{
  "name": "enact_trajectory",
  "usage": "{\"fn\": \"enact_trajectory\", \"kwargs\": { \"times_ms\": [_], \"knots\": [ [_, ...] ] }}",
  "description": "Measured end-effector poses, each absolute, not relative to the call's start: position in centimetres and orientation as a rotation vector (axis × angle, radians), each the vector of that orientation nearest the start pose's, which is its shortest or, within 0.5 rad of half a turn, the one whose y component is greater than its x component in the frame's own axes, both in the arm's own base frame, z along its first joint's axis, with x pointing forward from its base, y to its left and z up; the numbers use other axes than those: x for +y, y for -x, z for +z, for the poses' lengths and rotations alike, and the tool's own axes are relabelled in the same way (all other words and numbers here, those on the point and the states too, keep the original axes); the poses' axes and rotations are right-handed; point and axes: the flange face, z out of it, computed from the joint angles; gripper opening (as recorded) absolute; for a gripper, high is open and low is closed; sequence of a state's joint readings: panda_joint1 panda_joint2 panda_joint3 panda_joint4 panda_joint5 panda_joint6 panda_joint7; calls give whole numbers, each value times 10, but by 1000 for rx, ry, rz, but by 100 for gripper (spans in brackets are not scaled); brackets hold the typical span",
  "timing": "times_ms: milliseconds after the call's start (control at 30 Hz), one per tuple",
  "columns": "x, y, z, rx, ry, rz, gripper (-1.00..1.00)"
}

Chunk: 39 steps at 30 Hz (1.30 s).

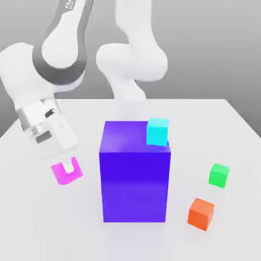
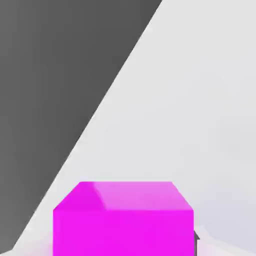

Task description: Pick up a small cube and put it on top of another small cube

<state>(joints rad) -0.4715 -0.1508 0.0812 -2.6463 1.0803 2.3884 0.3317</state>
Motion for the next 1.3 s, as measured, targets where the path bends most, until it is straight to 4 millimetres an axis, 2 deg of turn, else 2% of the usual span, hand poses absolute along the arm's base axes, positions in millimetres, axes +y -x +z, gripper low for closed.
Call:
{"fn": "enact_trajectory", "kwargs": {
  "times_ms": [133, 200, 333, 500, 733, 967, 1200, 1300],
  "knots": [
    [-86, -412, 319, 1528, 1732, 114, -100],
    [-56, -417, 331, 1440, 1770, 127, -100],
    [3, -416, 349, 1293, 1880, 145, -100],
    [72, -403, 366, 1115, 2027, 160, -100],
    [160, -367, 376, 870, 2234, 167, -100],
    [233, -316, 367, 631, 2444, 158, -100],
    [286, -258, 339, 399, 2658, 136, -100],
    [294, -241, 319, 338, 2766, 111, -100]
  ]
}}
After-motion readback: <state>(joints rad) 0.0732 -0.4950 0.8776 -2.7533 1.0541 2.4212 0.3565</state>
